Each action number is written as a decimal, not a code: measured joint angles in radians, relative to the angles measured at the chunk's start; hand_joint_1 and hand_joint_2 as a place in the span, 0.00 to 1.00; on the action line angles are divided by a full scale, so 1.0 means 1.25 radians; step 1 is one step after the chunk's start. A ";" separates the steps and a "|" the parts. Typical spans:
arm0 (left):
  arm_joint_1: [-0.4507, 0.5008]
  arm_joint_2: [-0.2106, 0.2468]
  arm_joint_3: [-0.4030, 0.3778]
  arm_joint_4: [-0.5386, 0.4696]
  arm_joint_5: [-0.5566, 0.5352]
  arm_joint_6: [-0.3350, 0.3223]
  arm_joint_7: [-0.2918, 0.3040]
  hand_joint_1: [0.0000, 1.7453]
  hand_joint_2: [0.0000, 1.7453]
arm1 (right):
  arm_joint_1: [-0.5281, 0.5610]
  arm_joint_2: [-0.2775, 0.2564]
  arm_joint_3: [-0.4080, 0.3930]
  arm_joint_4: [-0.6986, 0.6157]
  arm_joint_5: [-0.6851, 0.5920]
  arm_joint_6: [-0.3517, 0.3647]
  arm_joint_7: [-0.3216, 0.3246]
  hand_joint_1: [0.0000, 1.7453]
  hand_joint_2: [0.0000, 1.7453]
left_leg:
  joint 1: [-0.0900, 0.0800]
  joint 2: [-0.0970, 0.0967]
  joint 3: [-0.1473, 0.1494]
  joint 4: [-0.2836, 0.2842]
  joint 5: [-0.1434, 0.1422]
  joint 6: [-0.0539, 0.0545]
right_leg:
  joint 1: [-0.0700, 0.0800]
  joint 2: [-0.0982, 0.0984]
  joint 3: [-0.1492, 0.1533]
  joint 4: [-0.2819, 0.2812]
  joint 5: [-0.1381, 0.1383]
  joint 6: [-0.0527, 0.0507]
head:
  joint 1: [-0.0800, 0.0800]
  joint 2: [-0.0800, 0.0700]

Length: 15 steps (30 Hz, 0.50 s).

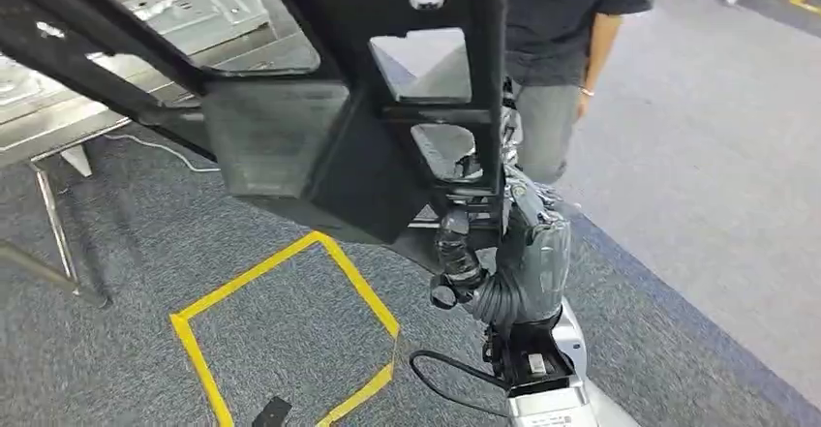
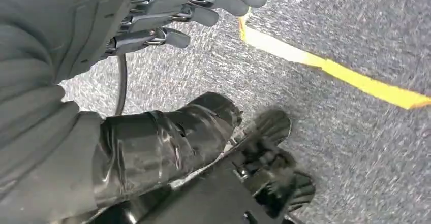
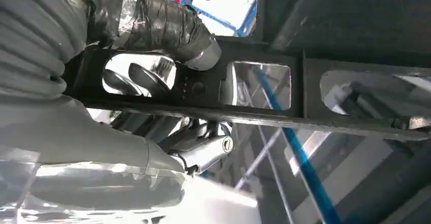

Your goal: Take the parts from the cabinet and place them on the table.

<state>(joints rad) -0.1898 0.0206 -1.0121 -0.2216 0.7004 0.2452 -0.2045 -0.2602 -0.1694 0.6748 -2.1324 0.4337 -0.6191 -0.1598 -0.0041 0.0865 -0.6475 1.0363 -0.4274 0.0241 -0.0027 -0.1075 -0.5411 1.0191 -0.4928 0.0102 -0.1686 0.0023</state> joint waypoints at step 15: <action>0.002 -0.002 0.000 0.000 -0.012 -0.008 -0.043 0.00 1.00 | 0.002 -0.003 0.000 0.002 -0.013 0.003 -0.004 1.00 1.00 | 0.003 -0.155 0.010 -0.004 -0.004 0.014 | -0.008 0.123 -0.053 0.015 0.031 0.005 | 0.011 0.000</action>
<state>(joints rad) -0.1875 0.0175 -1.0121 -0.2220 0.6851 0.2358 -0.2587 -0.2574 -0.1736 0.6748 -2.1298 0.4177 -0.6157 -0.1644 -0.0004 -0.1069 -0.6350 1.0318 -0.4320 0.0414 -0.0130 0.0467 -0.6080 1.0373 -0.4537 0.0161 -0.1545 0.0023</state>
